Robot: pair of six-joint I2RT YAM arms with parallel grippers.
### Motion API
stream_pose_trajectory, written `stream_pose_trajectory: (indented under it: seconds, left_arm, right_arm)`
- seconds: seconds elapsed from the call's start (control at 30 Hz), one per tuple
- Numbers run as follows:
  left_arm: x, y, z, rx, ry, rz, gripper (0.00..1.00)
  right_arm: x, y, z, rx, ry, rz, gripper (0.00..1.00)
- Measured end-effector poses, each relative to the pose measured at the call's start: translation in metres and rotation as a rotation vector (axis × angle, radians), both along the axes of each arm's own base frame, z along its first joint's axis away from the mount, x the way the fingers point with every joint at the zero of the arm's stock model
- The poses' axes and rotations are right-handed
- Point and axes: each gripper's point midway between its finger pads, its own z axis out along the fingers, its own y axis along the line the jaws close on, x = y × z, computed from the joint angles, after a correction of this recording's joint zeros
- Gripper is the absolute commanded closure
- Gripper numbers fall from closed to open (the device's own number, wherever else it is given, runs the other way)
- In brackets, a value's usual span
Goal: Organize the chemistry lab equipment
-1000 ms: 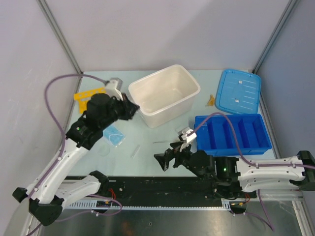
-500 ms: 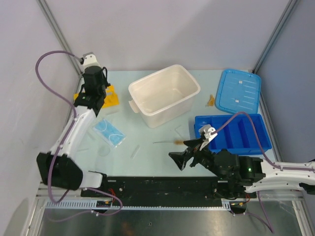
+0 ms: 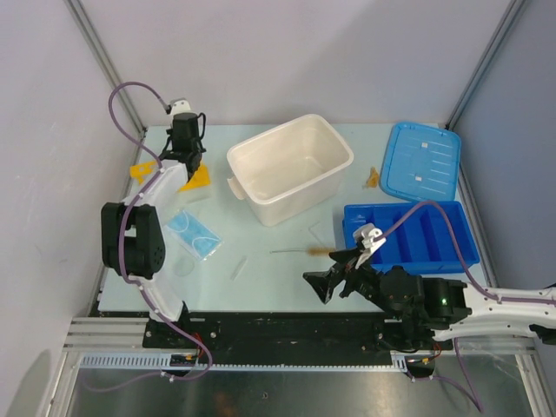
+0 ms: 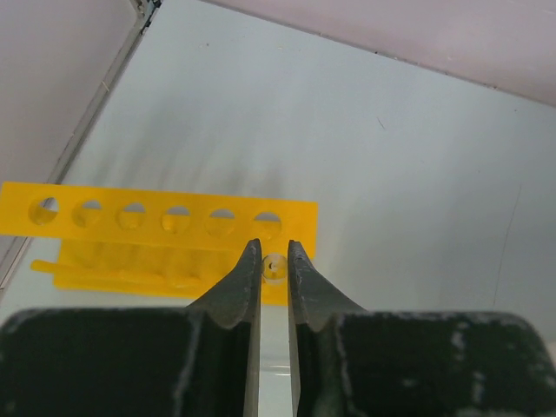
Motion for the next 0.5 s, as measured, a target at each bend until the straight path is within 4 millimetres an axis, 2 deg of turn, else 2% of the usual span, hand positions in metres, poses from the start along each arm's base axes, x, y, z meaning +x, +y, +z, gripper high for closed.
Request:
stream_pose_trajectory:
  seconds: [0.1,0.27,0.5]
  left_arm:
    - [0.002,0.001,-0.003,-0.007,0.000,-0.002,0.94]
    - [0.009,0.005,0.004,-0.019,-0.049,-0.003,0.93]
    - [0.007,0.005,-0.007,-0.021,-0.037,-0.010,0.91]
  right_arm:
    - [0.000,0.002,-0.004,-0.016,0.001,0.000,0.01]
    - [0.000,0.005,-0.008,-0.034,0.002,0.000,0.01]
    - [0.000,0.006,-0.008,-0.030,0.002,0.000,0.01]
